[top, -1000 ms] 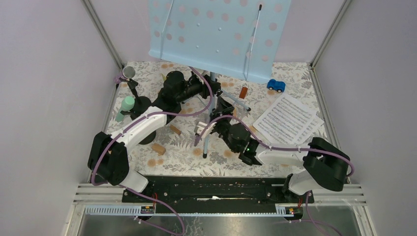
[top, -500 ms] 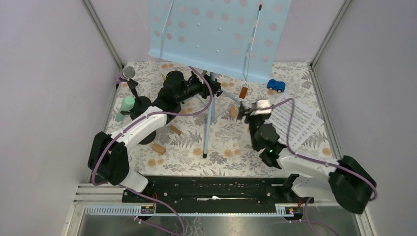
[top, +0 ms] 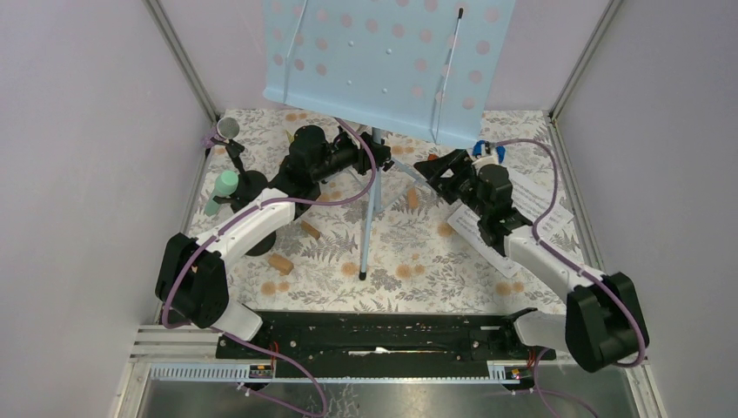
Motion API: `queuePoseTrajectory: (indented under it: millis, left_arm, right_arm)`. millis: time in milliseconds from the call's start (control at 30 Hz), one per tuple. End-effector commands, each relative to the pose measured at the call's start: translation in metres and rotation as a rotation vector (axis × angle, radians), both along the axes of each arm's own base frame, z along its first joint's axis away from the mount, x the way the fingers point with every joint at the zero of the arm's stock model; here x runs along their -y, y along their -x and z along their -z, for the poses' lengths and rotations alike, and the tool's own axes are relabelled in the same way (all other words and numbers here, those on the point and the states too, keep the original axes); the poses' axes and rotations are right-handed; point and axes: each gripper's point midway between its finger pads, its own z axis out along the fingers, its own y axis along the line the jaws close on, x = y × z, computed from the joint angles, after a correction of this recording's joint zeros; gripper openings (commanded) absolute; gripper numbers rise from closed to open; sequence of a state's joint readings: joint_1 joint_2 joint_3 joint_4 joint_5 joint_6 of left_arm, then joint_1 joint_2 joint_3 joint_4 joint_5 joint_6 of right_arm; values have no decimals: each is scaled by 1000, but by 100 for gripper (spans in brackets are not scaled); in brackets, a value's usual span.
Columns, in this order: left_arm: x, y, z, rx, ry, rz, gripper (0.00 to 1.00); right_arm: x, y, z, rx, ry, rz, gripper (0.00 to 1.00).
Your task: Pack up the instrument practice props
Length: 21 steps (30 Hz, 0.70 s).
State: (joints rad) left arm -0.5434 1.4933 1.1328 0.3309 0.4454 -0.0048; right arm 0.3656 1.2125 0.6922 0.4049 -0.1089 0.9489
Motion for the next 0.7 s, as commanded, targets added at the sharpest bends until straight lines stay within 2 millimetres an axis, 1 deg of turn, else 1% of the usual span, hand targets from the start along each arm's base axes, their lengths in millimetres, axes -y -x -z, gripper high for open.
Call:
queuePoseTrajectory:
  millis: [0, 67, 167, 300, 400, 533, 667]
  left_arm:
    - [7, 9, 20, -123, -16, 38, 0]
    - [7, 9, 21, -125, -16, 39, 0]
    - [8, 9, 23, -133, -17, 42, 0]
    - [9, 9, 23, -135, -14, 46, 0]
    - [7, 9, 21, -127, -15, 39, 0]
    - [6, 9, 20, -123, -15, 36, 0]
    - [7, 9, 20, -125, -15, 39, 0]
  right_arm:
    - [-50, 24, -69, 2, -490, -273, 85]
    - [-49, 22, -76, 10, -592, -262, 85]
    - [-56, 20, -77, 13, -642, -249, 85]
    - [-81, 22, -84, 21, -635, -270, 82]
    - [-92, 18, -86, 27, -636, -262, 74]
    - [-90, 10, -82, 28, -637, -213, 59]
    - [-87, 5, -75, 26, -602, -175, 52]
